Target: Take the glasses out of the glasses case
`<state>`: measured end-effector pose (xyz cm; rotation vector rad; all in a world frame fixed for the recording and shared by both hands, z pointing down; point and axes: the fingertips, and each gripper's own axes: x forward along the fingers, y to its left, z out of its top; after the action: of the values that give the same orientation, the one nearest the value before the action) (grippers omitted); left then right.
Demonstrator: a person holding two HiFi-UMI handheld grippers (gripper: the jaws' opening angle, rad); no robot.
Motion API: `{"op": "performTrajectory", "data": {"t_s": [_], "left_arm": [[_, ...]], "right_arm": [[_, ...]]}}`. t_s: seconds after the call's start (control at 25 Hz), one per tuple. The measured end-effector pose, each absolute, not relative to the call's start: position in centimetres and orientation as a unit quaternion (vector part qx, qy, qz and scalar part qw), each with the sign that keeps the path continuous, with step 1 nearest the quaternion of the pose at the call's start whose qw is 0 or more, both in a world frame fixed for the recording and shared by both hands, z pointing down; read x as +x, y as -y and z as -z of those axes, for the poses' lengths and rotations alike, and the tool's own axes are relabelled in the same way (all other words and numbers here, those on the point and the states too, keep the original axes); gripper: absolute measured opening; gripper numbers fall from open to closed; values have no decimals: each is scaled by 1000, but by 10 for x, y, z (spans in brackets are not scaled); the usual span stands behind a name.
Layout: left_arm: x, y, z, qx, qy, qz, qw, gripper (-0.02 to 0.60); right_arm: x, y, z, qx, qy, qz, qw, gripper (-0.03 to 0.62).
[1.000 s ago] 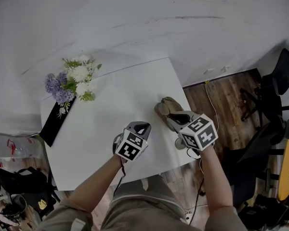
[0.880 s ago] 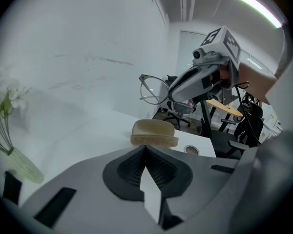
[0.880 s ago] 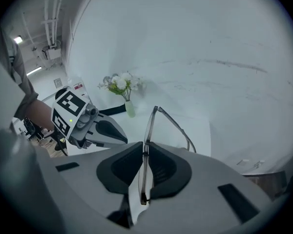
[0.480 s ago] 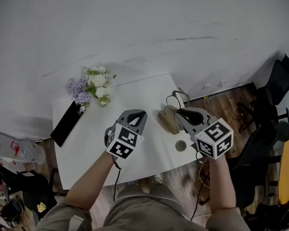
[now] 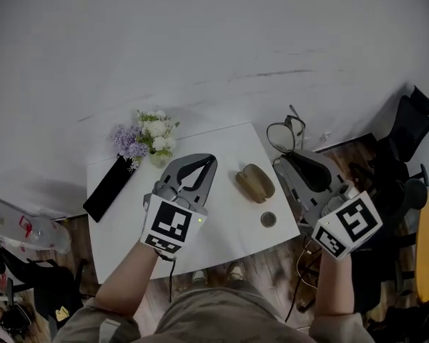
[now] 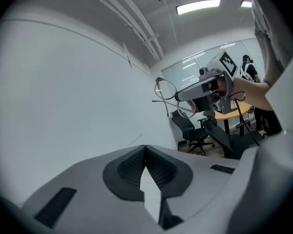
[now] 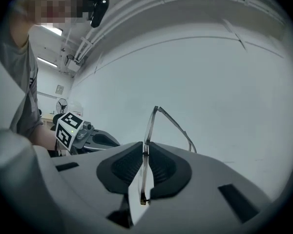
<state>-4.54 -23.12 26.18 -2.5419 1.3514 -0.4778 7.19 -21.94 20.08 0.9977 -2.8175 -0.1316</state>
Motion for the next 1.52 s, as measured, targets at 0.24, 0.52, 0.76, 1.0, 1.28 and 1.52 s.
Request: {"op": "performTrajectory", "data": {"t_s": [0.24,0.52,0.76,1.0,1.28,1.52], "left_arm": [[-58,203,-206,-870,-471,89,120,15],[-73,177,-182,-859,-493,65,124,15],[-71,157,-203,-859,-481,107,143,15],[-72,154,-229,-860,-487,112,104,15],[-72,158,-229,-860,-492,100,86,15],[-74,163,-230,-859,-495,99,82,15]], "right_arm": [[88,188,-159,379,923,64,-3,57],[98,159,-157,410,909,63,-38,57],[94,144,-192,403,914,36,-18,57],[83,139,-227,384,923,-10,11,57],[80,145,-218,381,925,-3,3,57],[81,151,-220,380,925,-6,8,57]]}}
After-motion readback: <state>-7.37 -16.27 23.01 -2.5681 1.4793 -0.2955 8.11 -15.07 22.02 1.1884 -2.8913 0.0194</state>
